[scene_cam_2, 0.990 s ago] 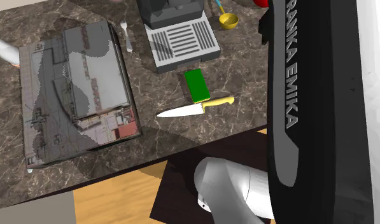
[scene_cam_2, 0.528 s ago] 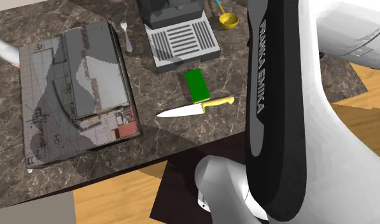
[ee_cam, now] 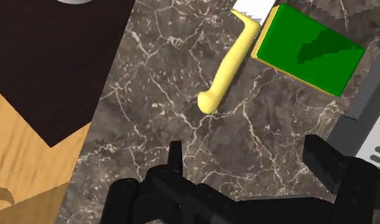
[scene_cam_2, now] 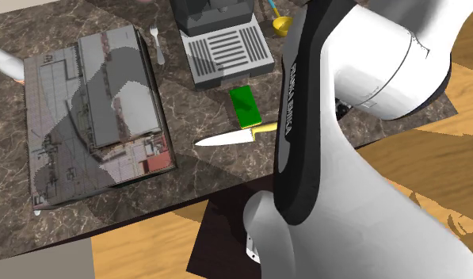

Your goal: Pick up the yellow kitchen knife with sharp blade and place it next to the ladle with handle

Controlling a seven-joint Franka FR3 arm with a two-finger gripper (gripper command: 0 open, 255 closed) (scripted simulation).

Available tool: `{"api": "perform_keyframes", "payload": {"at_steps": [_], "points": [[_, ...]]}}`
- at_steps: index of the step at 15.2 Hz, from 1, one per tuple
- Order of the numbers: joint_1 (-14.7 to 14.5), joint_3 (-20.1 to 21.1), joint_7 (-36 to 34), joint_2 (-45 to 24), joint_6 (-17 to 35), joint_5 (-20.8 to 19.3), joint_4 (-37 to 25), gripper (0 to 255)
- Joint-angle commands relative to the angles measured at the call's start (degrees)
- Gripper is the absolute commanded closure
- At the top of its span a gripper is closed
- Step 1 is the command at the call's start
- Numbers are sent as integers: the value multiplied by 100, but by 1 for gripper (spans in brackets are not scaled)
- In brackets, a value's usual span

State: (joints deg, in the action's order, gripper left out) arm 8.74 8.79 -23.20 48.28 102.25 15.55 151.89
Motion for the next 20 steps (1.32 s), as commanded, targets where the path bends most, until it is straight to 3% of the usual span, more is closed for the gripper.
{"api": "perform_keyframes", "payload": {"at_steps": [1, 9, 16, 20], "points": [[53, 167, -544, 23, 180, 321, 344, 0], [-10, 884, -2391, -216, 1129, 1832, 1427, 0], [-222, 1166, -2301, -592, 1835, 2242, 1739, 0], [-241, 1190, -2291, -631, 1897, 2279, 1761, 0]]}}
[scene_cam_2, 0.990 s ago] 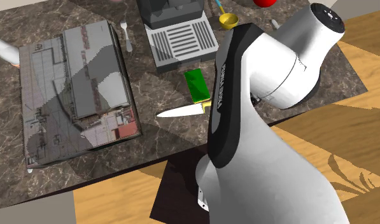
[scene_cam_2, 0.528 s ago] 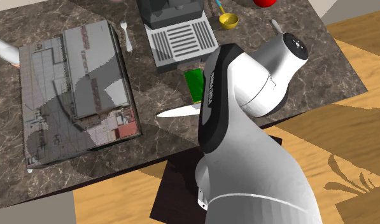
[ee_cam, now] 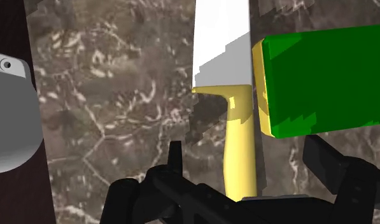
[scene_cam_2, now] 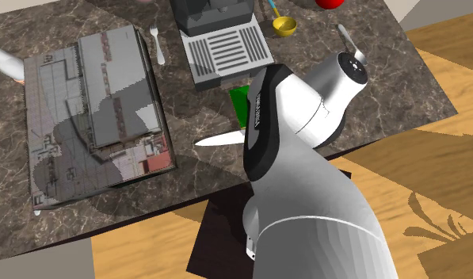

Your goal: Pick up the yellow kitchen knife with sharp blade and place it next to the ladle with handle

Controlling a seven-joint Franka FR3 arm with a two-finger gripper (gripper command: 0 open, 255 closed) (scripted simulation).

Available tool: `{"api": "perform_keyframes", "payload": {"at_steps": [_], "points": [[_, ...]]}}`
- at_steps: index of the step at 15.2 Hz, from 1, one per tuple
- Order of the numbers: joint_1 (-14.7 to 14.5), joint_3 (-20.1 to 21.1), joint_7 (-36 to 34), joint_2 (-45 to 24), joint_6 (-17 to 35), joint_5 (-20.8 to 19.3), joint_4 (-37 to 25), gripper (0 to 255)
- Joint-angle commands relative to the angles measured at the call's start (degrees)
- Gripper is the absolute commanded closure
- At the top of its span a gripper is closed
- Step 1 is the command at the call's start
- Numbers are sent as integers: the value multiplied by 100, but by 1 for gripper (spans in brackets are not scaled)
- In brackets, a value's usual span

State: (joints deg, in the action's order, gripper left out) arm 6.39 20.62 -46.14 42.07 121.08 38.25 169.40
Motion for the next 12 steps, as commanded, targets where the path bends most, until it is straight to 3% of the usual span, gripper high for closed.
{"api": "perform_keyframes", "payload": {"at_steps": [1, 4, 5, 12], "points": [[-5, 7, 3, -10, 14, 9, 10, 0], [-6, 6, 3, -10, 14, 9, 10, 0], [-7, 7, 3, -10, 16, 10, 12, 255], [-12, 13, 6, -20, 31, 20, 17, 255]]}}
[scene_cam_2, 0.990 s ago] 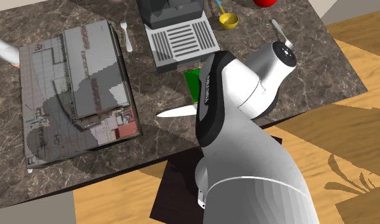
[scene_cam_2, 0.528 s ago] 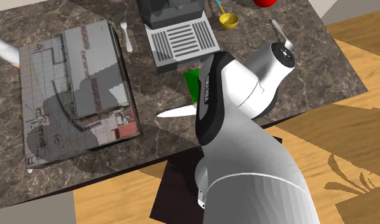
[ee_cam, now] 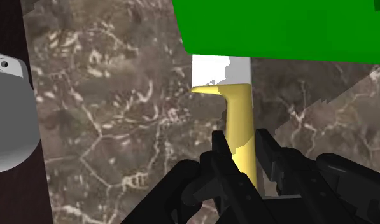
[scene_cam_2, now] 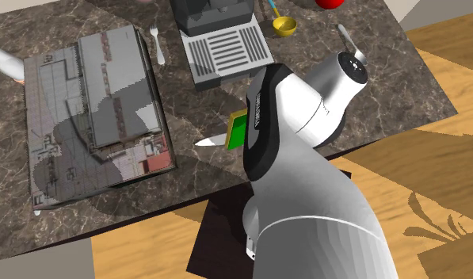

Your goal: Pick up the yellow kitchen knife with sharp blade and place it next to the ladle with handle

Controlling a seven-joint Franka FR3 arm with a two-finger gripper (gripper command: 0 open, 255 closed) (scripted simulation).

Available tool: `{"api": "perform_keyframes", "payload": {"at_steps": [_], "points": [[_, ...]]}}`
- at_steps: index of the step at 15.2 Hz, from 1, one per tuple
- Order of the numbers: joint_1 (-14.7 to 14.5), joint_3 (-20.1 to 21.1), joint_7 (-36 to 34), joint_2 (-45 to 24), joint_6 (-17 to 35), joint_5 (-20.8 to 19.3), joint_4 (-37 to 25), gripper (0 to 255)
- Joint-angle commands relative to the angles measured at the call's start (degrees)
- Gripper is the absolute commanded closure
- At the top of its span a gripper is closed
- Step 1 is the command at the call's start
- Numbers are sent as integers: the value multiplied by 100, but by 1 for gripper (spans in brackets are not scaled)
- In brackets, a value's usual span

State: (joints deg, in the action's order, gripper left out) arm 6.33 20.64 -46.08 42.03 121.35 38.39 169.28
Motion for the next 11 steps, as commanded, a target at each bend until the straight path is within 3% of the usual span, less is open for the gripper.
{"api": "perform_keyframes", "payload": {"at_steps": [1, 11], "points": [[-3, 11, 1, -19, 6, 5, 28, 255], [109, -227, -316, 554, -933, -392, -383, 255]]}}
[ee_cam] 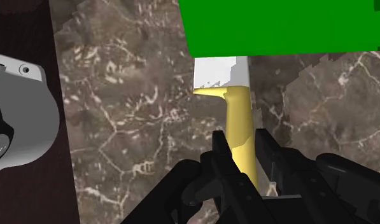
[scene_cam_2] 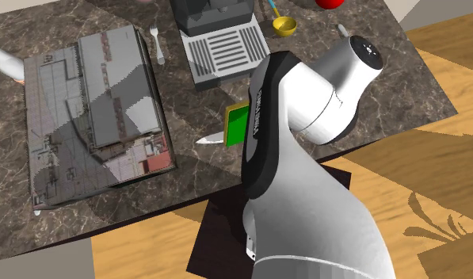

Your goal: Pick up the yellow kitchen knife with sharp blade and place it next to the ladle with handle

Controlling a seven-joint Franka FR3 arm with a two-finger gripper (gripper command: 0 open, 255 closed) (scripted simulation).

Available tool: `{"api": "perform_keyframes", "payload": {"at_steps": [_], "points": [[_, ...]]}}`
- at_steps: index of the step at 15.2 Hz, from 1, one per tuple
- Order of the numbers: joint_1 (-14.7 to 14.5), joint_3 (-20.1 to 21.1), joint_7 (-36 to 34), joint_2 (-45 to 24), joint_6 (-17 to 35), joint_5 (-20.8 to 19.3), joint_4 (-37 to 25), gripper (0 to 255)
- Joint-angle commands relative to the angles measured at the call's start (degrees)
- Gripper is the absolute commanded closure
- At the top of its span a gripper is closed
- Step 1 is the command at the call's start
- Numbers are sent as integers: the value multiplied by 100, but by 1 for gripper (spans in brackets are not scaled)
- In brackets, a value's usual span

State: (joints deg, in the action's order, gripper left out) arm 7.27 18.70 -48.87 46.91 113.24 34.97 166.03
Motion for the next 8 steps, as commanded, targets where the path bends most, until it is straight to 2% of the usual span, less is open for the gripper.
{"api": "perform_keyframes", "payload": {"at_steps": [1, 8], "points": [[26, -58, -68, 111, -215, -87, -111, 255], [95, -228, -263, 349, -830, -317, -515, 255]]}}
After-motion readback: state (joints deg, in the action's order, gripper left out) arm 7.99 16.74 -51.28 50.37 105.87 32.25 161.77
